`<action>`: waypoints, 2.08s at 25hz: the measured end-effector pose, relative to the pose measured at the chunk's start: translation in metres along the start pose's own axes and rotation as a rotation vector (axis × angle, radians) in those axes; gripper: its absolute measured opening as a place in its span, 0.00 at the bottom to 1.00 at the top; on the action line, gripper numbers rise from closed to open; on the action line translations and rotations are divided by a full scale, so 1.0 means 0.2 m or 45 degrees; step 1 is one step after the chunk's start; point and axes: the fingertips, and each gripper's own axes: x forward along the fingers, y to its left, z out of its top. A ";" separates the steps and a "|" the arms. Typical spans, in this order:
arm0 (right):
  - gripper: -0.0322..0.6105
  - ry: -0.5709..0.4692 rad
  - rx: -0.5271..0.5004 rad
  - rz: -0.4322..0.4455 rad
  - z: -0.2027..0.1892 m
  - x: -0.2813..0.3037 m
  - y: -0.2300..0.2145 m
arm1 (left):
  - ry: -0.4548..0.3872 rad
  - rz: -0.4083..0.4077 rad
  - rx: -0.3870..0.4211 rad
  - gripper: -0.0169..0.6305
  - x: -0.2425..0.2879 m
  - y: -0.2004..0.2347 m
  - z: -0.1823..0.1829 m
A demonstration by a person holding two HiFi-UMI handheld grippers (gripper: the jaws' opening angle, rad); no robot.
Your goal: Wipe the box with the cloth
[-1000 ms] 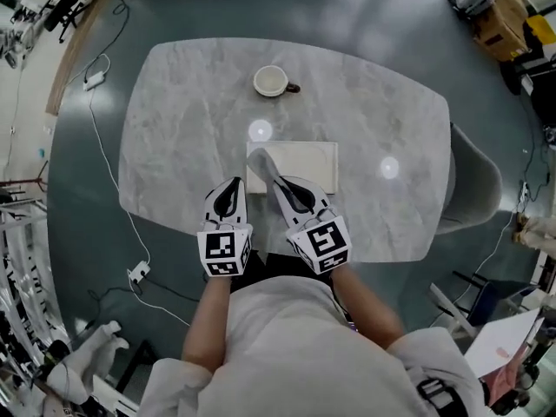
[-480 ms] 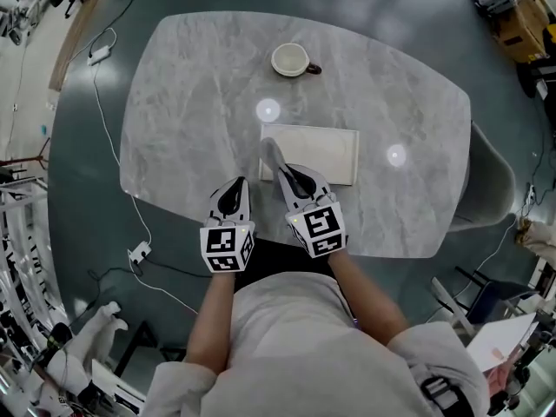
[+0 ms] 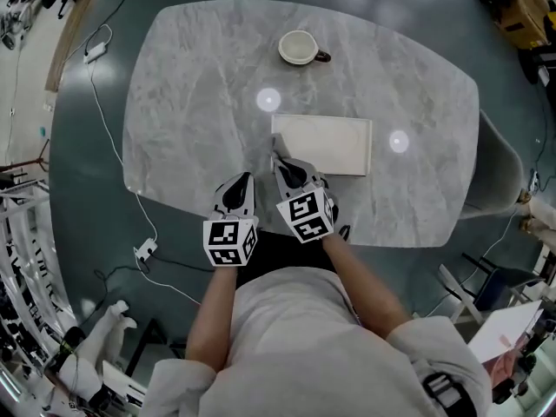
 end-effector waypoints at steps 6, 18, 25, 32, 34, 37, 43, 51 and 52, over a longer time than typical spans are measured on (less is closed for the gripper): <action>0.10 0.006 -0.057 -0.044 0.01 0.01 0.02 | 0.019 -0.042 0.021 0.06 0.02 -0.01 0.00; 0.10 0.015 -0.028 -0.079 -0.05 -0.05 -0.03 | 0.052 -0.120 0.081 0.06 0.11 -0.11 0.03; 0.10 0.013 0.035 -0.118 -0.09 -0.12 -0.13 | 0.080 -0.162 0.121 0.06 0.16 -0.21 0.05; 0.10 0.012 0.093 -0.166 -0.15 -0.20 -0.25 | 0.104 -0.203 0.159 0.06 0.22 -0.33 0.05; 0.10 0.012 0.105 -0.185 -0.16 -0.22 -0.28 | 0.109 -0.215 0.169 0.06 0.24 -0.35 0.06; 0.10 0.013 0.125 -0.211 -0.18 -0.25 -0.32 | 0.113 -0.235 0.184 0.06 0.26 -0.39 0.06; 0.10 0.013 0.168 -0.250 -0.23 -0.31 -0.39 | 0.118 -0.276 0.198 0.06 0.30 -0.49 0.07; 0.10 0.018 0.192 -0.306 -0.27 -0.39 -0.49 | 0.127 -0.316 0.224 0.06 0.32 -0.58 0.07; 0.10 0.018 0.197 -0.314 -0.27 -0.39 -0.51 | 0.129 -0.321 0.225 0.06 0.33 -0.59 0.07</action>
